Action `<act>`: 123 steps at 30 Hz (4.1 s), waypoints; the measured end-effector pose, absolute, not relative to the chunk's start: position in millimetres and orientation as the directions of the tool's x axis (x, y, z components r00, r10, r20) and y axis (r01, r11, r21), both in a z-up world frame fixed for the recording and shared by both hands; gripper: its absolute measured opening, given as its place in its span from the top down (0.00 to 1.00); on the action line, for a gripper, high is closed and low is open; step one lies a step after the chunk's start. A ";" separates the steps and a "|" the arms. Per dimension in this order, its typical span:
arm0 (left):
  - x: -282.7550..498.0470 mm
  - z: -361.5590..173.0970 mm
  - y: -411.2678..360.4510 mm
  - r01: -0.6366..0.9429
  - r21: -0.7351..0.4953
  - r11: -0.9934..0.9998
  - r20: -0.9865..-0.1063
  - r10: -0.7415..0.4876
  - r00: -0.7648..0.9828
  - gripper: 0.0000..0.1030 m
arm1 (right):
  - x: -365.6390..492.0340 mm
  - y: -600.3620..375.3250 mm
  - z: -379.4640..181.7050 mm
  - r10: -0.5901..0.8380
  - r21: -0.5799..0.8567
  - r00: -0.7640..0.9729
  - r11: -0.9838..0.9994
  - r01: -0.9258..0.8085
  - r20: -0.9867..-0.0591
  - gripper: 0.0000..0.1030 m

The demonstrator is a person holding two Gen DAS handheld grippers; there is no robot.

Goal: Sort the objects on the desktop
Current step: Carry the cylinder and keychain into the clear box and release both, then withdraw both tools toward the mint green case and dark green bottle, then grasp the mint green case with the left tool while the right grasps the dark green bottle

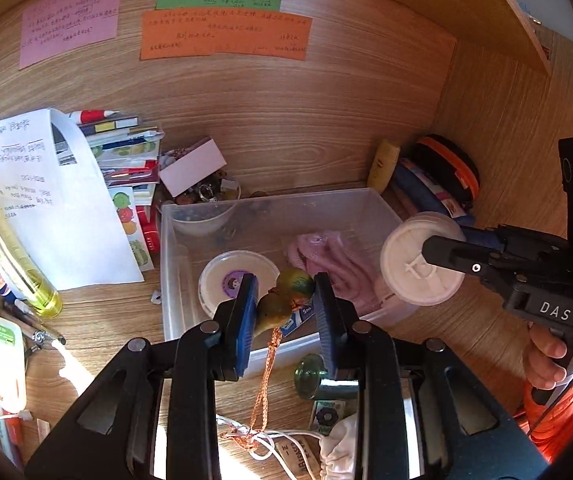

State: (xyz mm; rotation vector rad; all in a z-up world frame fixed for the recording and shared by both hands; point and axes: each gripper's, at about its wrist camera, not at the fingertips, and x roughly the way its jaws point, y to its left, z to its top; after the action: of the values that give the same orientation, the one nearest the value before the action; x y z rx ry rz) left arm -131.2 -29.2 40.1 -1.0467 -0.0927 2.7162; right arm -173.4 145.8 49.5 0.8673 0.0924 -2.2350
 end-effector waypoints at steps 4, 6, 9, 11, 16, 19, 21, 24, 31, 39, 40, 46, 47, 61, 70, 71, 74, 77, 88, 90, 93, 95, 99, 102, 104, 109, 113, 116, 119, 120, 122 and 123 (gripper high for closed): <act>-142.6 31.6 -18.7 -0.218 -0.139 -0.966 -0.669 0.254 -0.698 0.73 | -184.3 137.6 41.8 -0.596 0.178 -0.496 -0.735 0.655 -0.631 0.74; -147.2 26.5 -13.9 -0.228 -0.132 -0.965 -0.679 0.256 -0.688 0.73 | -189.1 133.6 37.7 -0.589 0.174 -0.490 -0.735 0.655 -0.643 0.74; -153.1 19.1 -8.1 -0.243 -0.122 -0.962 -0.691 0.258 -0.676 0.73 | -195.9 127.5 31.5 -0.578 0.168 -0.481 -0.737 0.655 -0.659 0.74; -155.7 14.4 -4.9 -0.247 -0.108 -0.963 -0.697 0.250 -0.672 0.73 | -199.9 123.9 28.1 -0.574 0.168 -0.472 -0.736 0.656 -0.669 0.74; -157.6 4.9 1.7 -0.270 -0.079 -0.960 -0.709 0.244 -0.662 0.73 | -203.5 117.8 22.1 -0.566 0.160 -0.460 -0.732 0.663 -0.684 0.74; -159.1 0.2 3.4 -0.282 -0.080 -0.956 -0.720 0.251 -0.647 0.73 | -203.6 114.4 19.6 -0.556 0.142 -0.460 -0.730 0.668 -0.692 0.74; -160.5 -2.6 3.3 -0.283 -0.078 -0.956 -0.727 0.249 -0.640 0.73 | -203.4 112.6 17.0 -0.551 0.133 -0.458 -0.727 0.673 -0.697 0.74; -161.8 -5.3 1.3 -0.286 -0.091 -0.954 -0.733 0.259 -0.630 0.73 | -204.7 109.1 13.1 -0.543 0.123 -0.452 -0.725 0.678 -0.708 0.74; -159.3 -5.1 1.0 -0.291 -0.085 -0.953 -0.727 0.259 -0.635 0.73 | -204.5 105.8 9.3 -0.528 0.102 -0.450 -0.722 0.684 -0.721 0.73; -152.4 3.5 -11.1 -0.277 -0.104 -0.955 -0.701 0.268 -0.661 0.73 | -188.9 108.9 25.3 -0.526 0.046 -0.502 -0.720 0.692 -0.687 0.73; -150.6 6.1 -13.6 -0.272 -0.106 -0.956 -0.696 0.267 -0.667 0.73 | -187.4 109.9 26.7 -0.526 0.045 -0.503 -0.721 0.691 -0.686 0.73; -138.6 18.0 -30.0 -0.233 -0.099 -0.967 -0.679 0.237 -0.695 0.68 | -176.3 115.9 30.6 -0.526 0.041 -0.501 -0.717 0.696 -0.687 0.73; -135.8 18.9 -33.6 -0.227 -0.096 -0.969 -0.679 0.230 -0.697 0.68 | -173.3 116.5 30.8 -0.525 0.037 -0.501 -0.715 0.698 -0.688 0.73; -93.2 -4.1 -82.7 -0.112 -0.067 -0.991 -0.748 0.124 -0.652 0.68 | -137.4 106.9 14.6 -0.552 0.042 -0.431 -0.648 0.760 -0.714 0.60; -78.4 -34.4 -93.7 -0.081 -0.059 -0.995 -0.802 0.095 -0.589 0.68 | -128.3 92.3 -2.0 -0.542 0.057 -0.366 -0.612 0.789 -0.757 0.59; -77.9 -37.4 -93.5 -0.080 -0.057 -0.995 -0.808 0.093 -0.581 0.68 | -128.2 90.2 -4.8 -0.536 0.057 -0.359 -0.610 0.790 -0.764 0.59; -76.7 -45.5 -93.4 -0.085 -0.052 -0.995 -0.823 0.091 -0.560 0.68 | -128.1 85.4 -11.7 -0.524 0.059 -0.342 -0.606 0.793 -0.780 0.59; -77.0 -53.4 -92.8 -0.093 -0.050 -0.994 -0.837 0.093 -0.539 0.68 | -128.3 80.4 -18.4 -0.515 0.065 -0.324 -0.601 0.797 -0.794 0.59; -85.8 -65.1 -82.1 -0.130 -0.058 -0.990 -0.849 0.117 -0.515 0.64 | -134.6 67.1 -26.9 -0.494 0.059 -0.298 -0.586 0.808 -0.817 0.57; -86.6 -65.4 -80.1 -0.133 -0.048 -0.990 -0.846 0.111 -0.521 0.64 | -133.7 65.5 -27.4 -0.491 0.052 -0.298 -0.580 0.813 -0.819 0.56; -89.1 -65.7 -79.0 -0.132 -0.046 -0.990 -0.842 0.110 -0.527 0.64 | -133.2 62.7 -29.8 -0.485 0.048 -0.294 -0.577 0.816 -0.824 0.55; -90.3 -66.2 -75.9 -0.128 -0.030 -0.991 -0.840 0.095 -0.534 0.64 | -133.1 60.1 -32.4 -0.480 0.046 -0.290 -0.574 0.818 -0.828 0.54; -89.2 -66.3 -73.5 -0.127 -0.006 -0.992 -0.834 0.075 -0.546 0.75 | -132.1 56.4 -36.5 -0.479 0.043 -0.286 -0.567 0.823 -0.830 0.51; -87.6 -65.5 -76.6 -0.119 -0.027 -0.993 -0.832 0.088 -0.548 0.76 | -130.8 55.1 -37.9 -0.476 0.043 -0.279 -0.561 0.827 -0.834 0.49; -86.9 -65.3 -78.8 -0.107 -0.030 -0.994 -0.830 0.085 -0.552 0.76 | -130.0 52.6 -40.0 -0.468 0.032 -0.281 -0.556 0.830 -0.838 0.49; -81.7 -59.2 -85.7 -0.082 -0.050 -0.995 -0.816 0.088 -0.571 0.76 | -129.8 51.5 -41.2 -0.466 0.033 -0.281 -0.559 0.828 -0.839 0.51; -74.9 -48.9 -90.0 -0.068 -0.058 -0.996 -0.798 0.087 -0.597 0.76 | -125.1 56.2 -36.4 -0.473 0.022 -0.303 -0.566 0.824 -0.827 0.53; -71.6 -41.8 -90.0 -0.055 -0.062 -0.997 -0.785 0.083 -0.614 0.76 | -119.7 63.8 -26.4 -0.500 0.035 -0.311 -0.568 0.822 -0.808 0.55; -68.4 -34.5 -91.6 -0.046 -0.069 -0.997 -0.771 0.082 -0.631 0.76 | -113.4 72.5 -15.0 -0.521 0.038 -0.328 -0.573 0.819 -0.788 0.56; -67.2 -32.2 -91.6 -0.044 -0.072 -0.996 -0.767 0.083 -0.636 0.76 | -111.1 74.0 -12.4 -0.525 0.034 -0.336 -0.575 0.818 -0.782 0.56; -65.4 -27.1 -93.0 -0.041 -0.076 -0.996 -0.758 0.084 -0.647 0.76 | -107.8 79.1 -7.3 -0.533 0.028 -0.349 -0.576 0.817 -0.771 0.58; -64.2 -24.7 -92.8 -0.040 -0.076 -0.996 -0.753 0.083 -0.653 0.76 | -106.8 79.5 -4.8 -0.537 0.025 -0.356 -0.576 0.817 -0.765 0.59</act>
State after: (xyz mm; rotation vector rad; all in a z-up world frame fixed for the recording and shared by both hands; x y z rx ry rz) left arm -64.2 -92.8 -24.7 -1.2773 -0.0807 2.7949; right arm -106.8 79.5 -4.8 0.9505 0.4611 -2.0096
